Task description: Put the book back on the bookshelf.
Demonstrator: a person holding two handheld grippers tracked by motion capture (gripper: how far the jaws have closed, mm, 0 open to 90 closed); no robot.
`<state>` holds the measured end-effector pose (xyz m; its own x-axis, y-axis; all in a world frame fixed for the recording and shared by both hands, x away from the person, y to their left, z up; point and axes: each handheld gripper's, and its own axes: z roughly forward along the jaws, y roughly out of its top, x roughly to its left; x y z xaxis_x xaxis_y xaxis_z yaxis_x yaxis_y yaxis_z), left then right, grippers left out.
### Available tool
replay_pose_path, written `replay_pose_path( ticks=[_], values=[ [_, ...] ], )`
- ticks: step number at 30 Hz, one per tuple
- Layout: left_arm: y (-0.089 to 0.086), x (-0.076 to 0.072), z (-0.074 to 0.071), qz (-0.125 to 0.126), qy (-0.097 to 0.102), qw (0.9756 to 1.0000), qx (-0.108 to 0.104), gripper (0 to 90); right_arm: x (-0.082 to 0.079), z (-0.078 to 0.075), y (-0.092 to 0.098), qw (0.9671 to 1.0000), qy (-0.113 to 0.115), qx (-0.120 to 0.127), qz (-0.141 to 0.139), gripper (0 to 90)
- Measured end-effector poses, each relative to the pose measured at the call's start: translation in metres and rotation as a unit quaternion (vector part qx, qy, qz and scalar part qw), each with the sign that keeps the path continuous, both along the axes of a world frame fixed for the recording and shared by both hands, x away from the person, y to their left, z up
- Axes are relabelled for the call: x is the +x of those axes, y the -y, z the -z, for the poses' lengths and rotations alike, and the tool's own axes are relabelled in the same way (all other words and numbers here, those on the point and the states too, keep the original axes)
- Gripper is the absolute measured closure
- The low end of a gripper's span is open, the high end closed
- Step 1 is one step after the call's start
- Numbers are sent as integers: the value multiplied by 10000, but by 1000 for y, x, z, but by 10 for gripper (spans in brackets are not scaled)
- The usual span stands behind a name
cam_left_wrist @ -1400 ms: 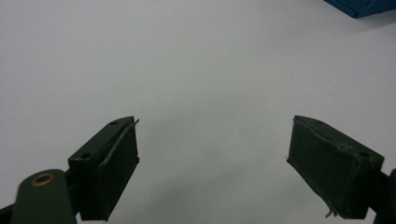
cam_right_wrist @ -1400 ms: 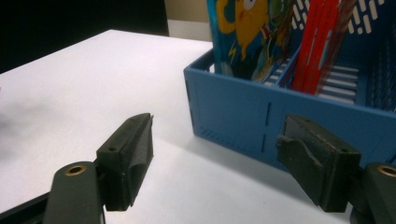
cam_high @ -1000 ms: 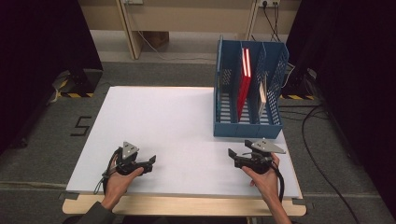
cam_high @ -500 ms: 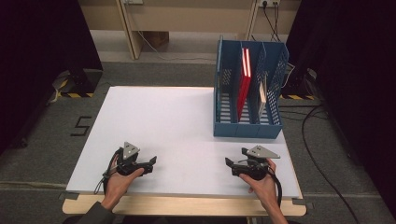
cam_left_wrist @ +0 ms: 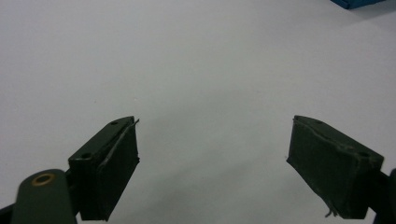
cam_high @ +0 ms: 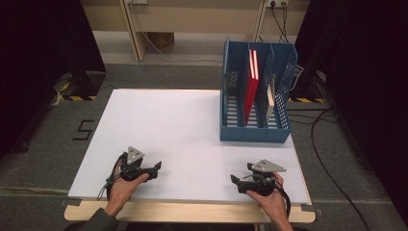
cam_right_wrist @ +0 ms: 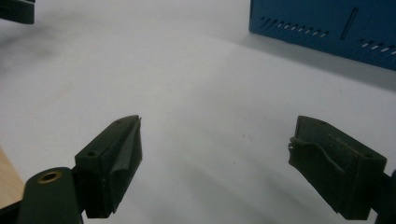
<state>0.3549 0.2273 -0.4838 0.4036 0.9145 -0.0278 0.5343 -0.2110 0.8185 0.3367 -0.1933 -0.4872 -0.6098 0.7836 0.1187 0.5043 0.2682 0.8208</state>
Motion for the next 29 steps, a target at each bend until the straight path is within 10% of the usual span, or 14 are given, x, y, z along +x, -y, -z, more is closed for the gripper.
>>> replay_pose_path(
  ticks=[29],
  values=[
    [0, 1, 1, 35, -45, 10000, 50, 153, -17, 5, 15, 9996, -88, -276, 51, 168]
  ],
)
